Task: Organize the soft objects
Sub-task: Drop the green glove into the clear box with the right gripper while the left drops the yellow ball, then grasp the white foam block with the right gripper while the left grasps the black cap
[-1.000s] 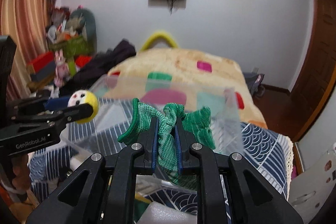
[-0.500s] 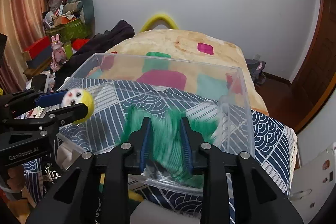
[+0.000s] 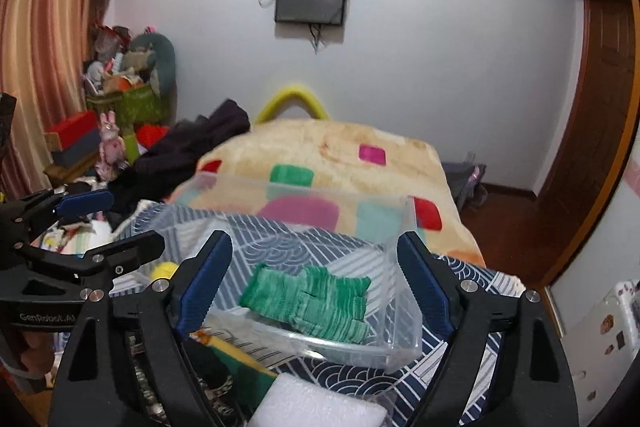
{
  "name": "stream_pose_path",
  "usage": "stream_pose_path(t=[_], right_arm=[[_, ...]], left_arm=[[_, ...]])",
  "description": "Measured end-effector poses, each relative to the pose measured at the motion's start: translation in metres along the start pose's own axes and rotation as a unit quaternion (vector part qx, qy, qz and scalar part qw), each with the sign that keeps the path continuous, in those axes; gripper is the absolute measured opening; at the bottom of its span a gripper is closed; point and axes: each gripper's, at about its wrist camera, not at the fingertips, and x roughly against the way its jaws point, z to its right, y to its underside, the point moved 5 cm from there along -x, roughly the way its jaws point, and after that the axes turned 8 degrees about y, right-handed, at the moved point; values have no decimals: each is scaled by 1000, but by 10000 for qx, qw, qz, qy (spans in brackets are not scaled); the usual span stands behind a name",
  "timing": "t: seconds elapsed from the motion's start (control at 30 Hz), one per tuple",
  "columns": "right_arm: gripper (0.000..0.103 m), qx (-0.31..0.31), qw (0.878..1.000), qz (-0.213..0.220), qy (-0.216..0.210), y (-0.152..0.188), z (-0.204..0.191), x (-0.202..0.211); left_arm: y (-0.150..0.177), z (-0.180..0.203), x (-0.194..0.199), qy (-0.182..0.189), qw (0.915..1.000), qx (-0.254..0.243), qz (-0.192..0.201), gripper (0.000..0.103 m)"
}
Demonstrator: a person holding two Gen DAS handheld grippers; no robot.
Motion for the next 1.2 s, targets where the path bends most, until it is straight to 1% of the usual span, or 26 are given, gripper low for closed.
stream_pose_path(t=[0.07,0.17,0.23,0.3,0.43,0.57,0.67,0.83,1.0,1.13,1.2], right_arm=[[83,-55,9999,103,-38,-1,1,8],[86,-137,9996,242,6,4,4,21],[94,-188,9994,295,68,9,6,26],[98,-296,9992,260,56,18,7,28],[98,-316,9992,140,186,38,4,31],[98,-353,9992,-129,105,60,0,28],[98,-328,9987,-327,192,79,1,23],[98,-427,9958,-804,128,108,1,12],[98,-406,9929,-1117,73,126,2,7],[98,-519,9913,-1205,-71,131,2,6],[98,-582,9906,-1229,-130,132,2,6]], left_arm=[[0,3,12,-36,9999,-53,128,98],[7,6,24,-12,9998,-113,154,99],[15,9,29,-11,9998,-165,110,99],[23,12,31,11,9998,-193,51,99],[44,18,33,131,9997,-130,-153,99],[66,21,30,195,9991,-49,-376,99],[81,21,27,261,9981,-60,-563,99],[101,24,22,391,9962,80,-778,99],[107,33,10,484,9944,196,-920,99],[106,41,-3,594,9929,286,-992,99],[108,46,-7,598,9931,266,-971,96]])
